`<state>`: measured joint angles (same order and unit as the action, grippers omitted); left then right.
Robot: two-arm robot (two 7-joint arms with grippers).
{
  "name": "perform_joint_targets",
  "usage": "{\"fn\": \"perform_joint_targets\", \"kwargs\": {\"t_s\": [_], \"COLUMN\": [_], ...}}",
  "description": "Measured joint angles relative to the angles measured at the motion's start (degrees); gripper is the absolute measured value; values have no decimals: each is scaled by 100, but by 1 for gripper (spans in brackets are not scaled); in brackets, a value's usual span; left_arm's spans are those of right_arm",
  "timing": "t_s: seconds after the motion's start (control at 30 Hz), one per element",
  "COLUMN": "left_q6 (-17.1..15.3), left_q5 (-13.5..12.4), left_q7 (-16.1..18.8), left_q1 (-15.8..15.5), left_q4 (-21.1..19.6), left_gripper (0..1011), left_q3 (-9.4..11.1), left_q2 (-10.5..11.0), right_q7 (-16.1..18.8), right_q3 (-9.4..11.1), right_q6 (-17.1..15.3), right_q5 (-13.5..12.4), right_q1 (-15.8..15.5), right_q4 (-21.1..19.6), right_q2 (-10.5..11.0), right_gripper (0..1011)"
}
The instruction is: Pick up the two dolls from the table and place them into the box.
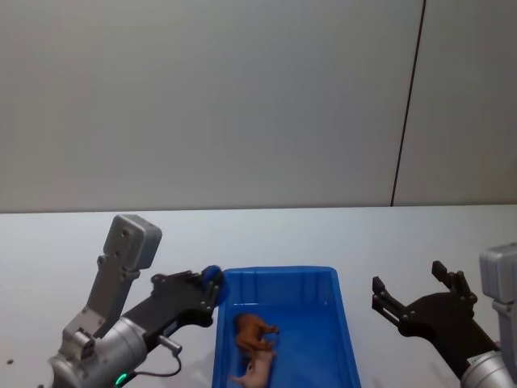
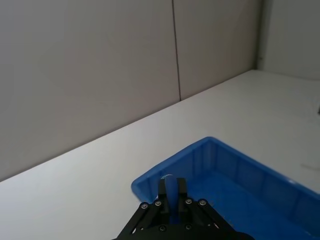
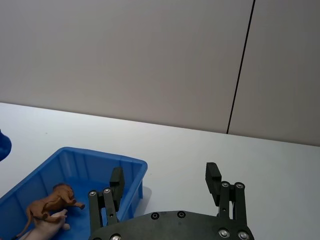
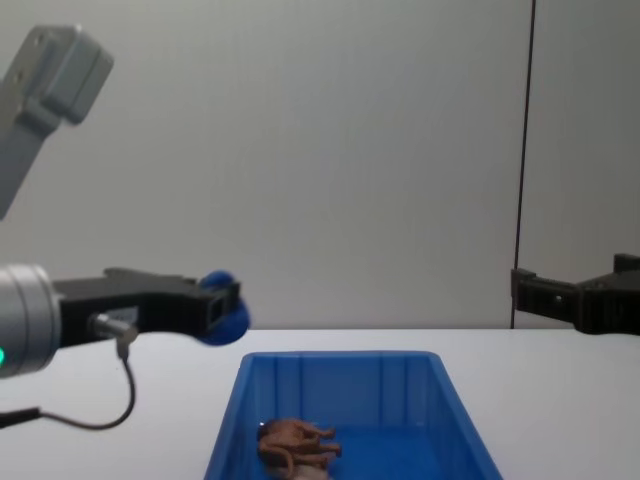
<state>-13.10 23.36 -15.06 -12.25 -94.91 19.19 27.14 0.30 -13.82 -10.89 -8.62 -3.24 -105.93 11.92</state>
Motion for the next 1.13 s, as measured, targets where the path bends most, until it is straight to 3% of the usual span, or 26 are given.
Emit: {"fn": "perform_joint_targets", "kwargs": {"t_s": [0.07,0.2,0.83,1.13], "left_q6": [22,63,58,52], "left_q5": [21,77,123,130], "left_q7": [-106,-413,-920,-987], "left_q1": [-32,-125,-330,-357], "left_q4": [1,38,142,155], "left_gripper": [70,134,805,1001], "left_q3": [4,24,88,95], "left_q2": [-18,-82,-225,-245], "right_q7": [0,0,0,0], "right_q3": [0,0,0,0], "right_q6": [0,0,0,0], "right_q5": [0,0,0,0], "right_q1": [0,0,0,0], "right_q4": [0,0,0,0], "right_q2": [0,0,0,0], "right_gripper": [1001,1001,1001,1001]}}
